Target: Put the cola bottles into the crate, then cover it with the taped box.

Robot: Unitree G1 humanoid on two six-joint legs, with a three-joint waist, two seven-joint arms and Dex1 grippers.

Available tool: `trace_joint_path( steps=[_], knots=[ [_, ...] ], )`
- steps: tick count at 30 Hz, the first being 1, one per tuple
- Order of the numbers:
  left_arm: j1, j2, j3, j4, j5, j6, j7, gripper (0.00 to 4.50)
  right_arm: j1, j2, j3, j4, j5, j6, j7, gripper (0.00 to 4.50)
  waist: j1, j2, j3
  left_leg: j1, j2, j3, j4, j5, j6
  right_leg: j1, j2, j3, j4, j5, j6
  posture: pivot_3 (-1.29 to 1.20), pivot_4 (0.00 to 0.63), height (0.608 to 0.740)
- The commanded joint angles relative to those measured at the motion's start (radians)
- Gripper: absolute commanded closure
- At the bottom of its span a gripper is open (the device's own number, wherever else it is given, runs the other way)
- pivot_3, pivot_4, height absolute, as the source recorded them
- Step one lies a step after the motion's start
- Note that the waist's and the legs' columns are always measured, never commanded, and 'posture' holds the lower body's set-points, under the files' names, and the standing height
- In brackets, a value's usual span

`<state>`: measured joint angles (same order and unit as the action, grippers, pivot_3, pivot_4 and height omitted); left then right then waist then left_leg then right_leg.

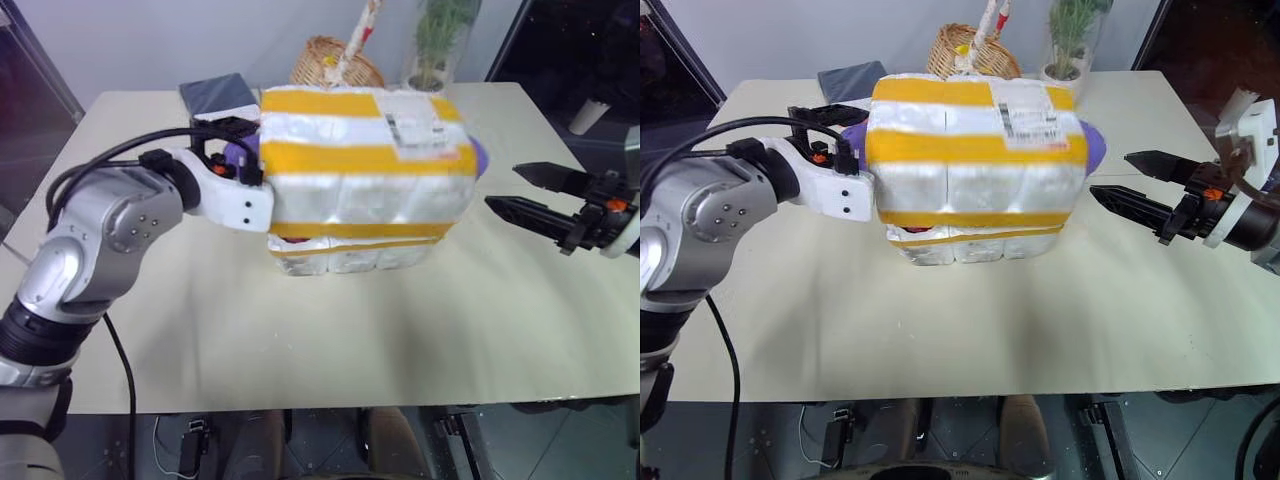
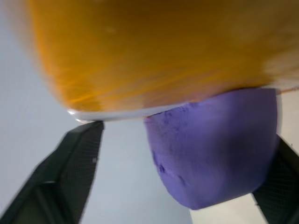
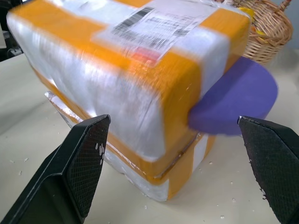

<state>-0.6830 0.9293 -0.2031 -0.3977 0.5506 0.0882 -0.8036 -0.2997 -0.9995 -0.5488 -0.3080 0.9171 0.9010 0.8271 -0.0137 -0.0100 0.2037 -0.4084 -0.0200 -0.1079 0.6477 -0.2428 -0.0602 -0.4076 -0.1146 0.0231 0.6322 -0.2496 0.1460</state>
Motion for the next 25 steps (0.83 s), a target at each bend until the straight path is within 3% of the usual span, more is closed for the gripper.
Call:
trace_joint_path(
  steps=[1,6,8,12,14,17,20,25],
  knots=[
    [0.016,-0.001,0.122,-0.057,-0.112,-0.001,-0.017,0.04,-0.003,-0.001,-0.006,-0.018,0.002,-0.027,0.007,0.0,-0.002,0.0,0.0,0.0,0.0,0.0,0.0,0.0,0.0,0.0,0.0,0.0,0.0,0.0,0.0,0.0,0.15,0.74],
    [0.189,0.019,0.358,-0.078,-0.486,0.214,-0.239,0.04,0.037,-0.034,-0.027,-0.004,-0.013,-0.036,0.055,0.0,-0.006,0.001,0.0,0.0,0.0,0.0,-0.001,0.0,0.0,0.0,0.0,0.0,0.001,0.0,0.0,0.0,0.15,0.74],
    [0.273,0.061,0.444,-0.044,-0.6,0.202,-0.338,0.04,0.051,-0.051,-0.03,0.008,-0.033,-0.05,0.078,0.0,-0.007,0.001,0.0,0.001,0.0,0.0,-0.001,0.0,0.0,0.0,0.0,0.0,0.001,0.0,0.0,0.0,0.15,0.74],
    [0.385,0.118,0.535,-0.017,-0.772,0.261,-0.47,0.04,0.041,-0.073,-0.023,0.06,-0.061,-0.07,0.099,0.0,-0.002,0.001,0.0,0.001,0.0,0.0,0.0,0.0,0.0,0.001,0.0,0.0,0.0,0.0,0.0,0.0,0.15,0.74],
    [0.409,0.14,0.584,0.02,-0.901,0.387,-0.527,0.04,0.035,-0.085,-0.02,0.077,-0.069,-0.076,0.114,0.0,0.003,0.001,0.0,0.001,0.0,0.0,0.0,0.0,0.0,0.002,0.0,0.0,-0.001,0.0,-0.001,0.0,0.15,0.74],
    [0.324,0.168,0.634,0.168,-1.119,0.641,-0.575,0.04,0.039,-0.116,-0.02,0.085,-0.072,-0.085,0.174,0.0,0.001,0.001,0.0,0.001,0.0,0.0,0.0,0.0,0.0,0.002,0.0,0.0,0.0,-0.001,-0.001,0.0,0.15,0.74],
    [0.218,0.216,0.627,0.321,-1.248,0.796,-0.635,0.04,0.044,-0.151,-0.023,0.087,-0.057,-0.082,0.247,0.0,-0.006,0.001,0.0,0.001,0.001,-0.001,0.0,0.0,0.0,0.001,0.001,-0.001,0.0,0.0,0.0,0.0,0.15,0.74],
    [0.133,0.27,0.507,0.418,-1.215,0.723,-0.714,0.04,0.044,-0.195,-0.011,0.088,-0.048,-0.082,0.351,0.0,-0.01,0.001,0.0,0.002,0.001,0.0,-0.001,0.0,0.0,0.001,0.001,-0.001,0.0,-0.001,0.0,0.0,0.15,0.74]
  ],
)
